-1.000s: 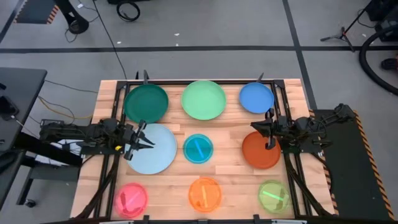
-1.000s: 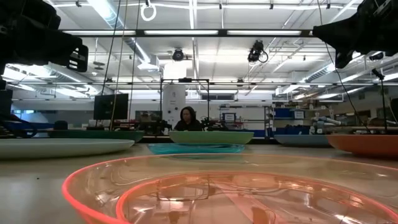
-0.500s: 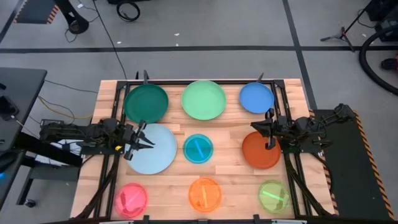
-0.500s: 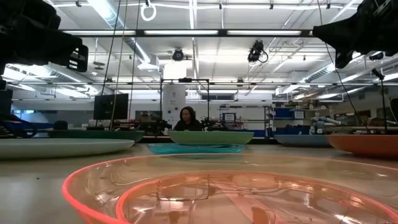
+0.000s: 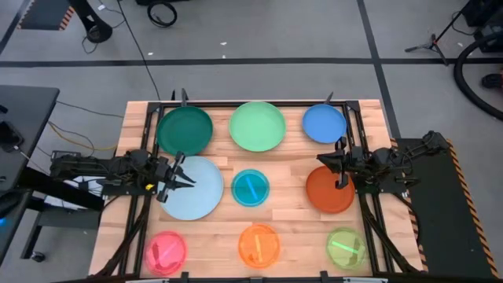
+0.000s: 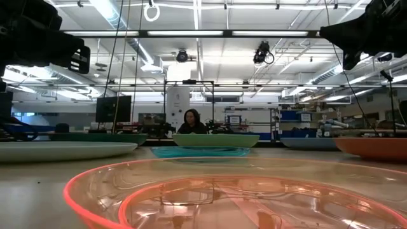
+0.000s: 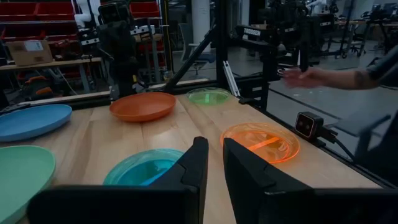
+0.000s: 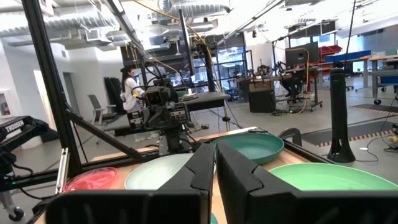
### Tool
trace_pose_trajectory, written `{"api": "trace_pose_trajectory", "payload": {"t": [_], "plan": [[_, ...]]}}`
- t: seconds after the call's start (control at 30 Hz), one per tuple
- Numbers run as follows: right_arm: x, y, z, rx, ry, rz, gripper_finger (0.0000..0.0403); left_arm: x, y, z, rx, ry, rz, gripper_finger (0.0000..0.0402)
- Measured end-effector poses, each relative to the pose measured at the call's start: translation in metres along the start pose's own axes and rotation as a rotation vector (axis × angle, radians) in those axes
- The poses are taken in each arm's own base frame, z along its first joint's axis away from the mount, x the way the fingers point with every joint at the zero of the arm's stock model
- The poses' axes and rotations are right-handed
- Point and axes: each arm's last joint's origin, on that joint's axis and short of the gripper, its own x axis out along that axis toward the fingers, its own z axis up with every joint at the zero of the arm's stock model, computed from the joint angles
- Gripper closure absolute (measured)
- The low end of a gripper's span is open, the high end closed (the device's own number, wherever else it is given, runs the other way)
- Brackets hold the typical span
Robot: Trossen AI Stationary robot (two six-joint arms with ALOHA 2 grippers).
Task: Stack plastic plates
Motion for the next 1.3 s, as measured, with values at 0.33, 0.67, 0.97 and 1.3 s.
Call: {"api": "trace_pose_trajectory", "payload": {"t": [0.33, 0.67, 0.97, 1.3], "plan": [[0.000, 0.000, 0.001, -0.019, -0.008, 0.000, 0.0376, 0.000, 0.000, 0.000, 0.000, 0.000, -0.001, 0.0343], [0.000, 0.003, 0.002, 0.154, -0.016, 0.102, 0.0376, 0.000, 0.000, 0.000, 0.000, 0.000, -0.001, 0.0343], [-0.002, 0.020, 0.000, 0.146, 0.052, 0.643, 0.0376, 0.000, 0.000, 0.000, 0.000, 0.000, -0.001, 0.0343], [0.003, 0.018, -0.006, 0.304, 0.130, 0.460, 0.0373, 0.000, 0.000, 0.000, 0.000, 0.000, 0.000, 0.0343]]}}
